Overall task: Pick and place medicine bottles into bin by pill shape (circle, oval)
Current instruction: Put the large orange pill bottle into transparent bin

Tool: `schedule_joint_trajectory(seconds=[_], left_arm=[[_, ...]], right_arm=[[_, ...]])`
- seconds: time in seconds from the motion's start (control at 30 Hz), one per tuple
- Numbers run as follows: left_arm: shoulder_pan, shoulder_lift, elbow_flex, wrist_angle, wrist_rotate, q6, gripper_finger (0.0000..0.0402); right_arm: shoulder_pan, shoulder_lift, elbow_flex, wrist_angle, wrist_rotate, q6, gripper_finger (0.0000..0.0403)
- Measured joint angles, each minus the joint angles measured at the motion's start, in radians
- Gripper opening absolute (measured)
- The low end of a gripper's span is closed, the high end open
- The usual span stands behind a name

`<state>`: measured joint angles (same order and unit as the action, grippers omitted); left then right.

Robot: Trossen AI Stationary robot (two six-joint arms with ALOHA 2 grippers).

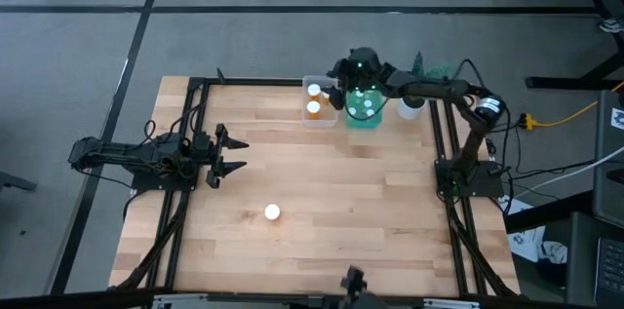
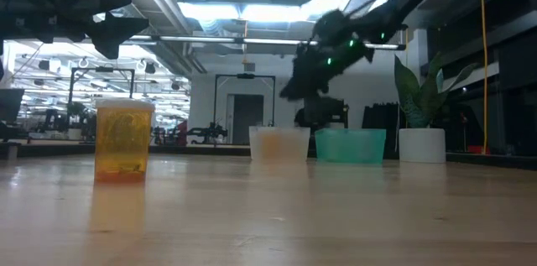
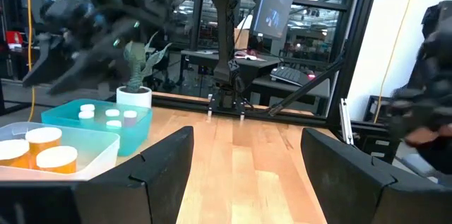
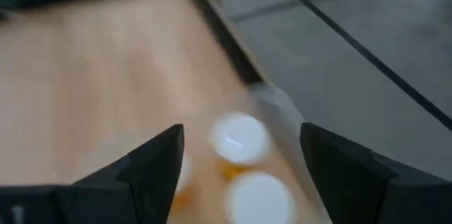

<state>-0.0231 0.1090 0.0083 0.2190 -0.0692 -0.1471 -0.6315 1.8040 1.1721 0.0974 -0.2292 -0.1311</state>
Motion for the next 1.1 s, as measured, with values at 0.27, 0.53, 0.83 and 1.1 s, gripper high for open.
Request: schedule_joint_trajectory(seconds=[0.27, 0.53, 0.83, 1.1], left_arm=[[0.0, 0.0, 0.0, 0.001, 0.0, -0.001, 0.0254], [0.0, 0.0, 0.0, 0.004, 0.001, -0.001, 0.0254], [0.0, 0.0, 0.012, -0.008, 0.014, -0.052, 0.0254], [-0.072, 0.201, 0.094, -0.239, 0.033, -0.29, 0.0254]], right_arm=[[0.18, -0.116, 0.002, -0.096, -0.181, -0.008, 0.0283], [0.38, -0.161, 0.001, -0.264, 0.0, -0.005, 0.0283], [0.509, -0.225, 0.001, -0.471, 0.128, 0.115, 0.0283], [0.531, -0.269, 0.001, -0.525, 0.158, 0.131, 0.0283]])
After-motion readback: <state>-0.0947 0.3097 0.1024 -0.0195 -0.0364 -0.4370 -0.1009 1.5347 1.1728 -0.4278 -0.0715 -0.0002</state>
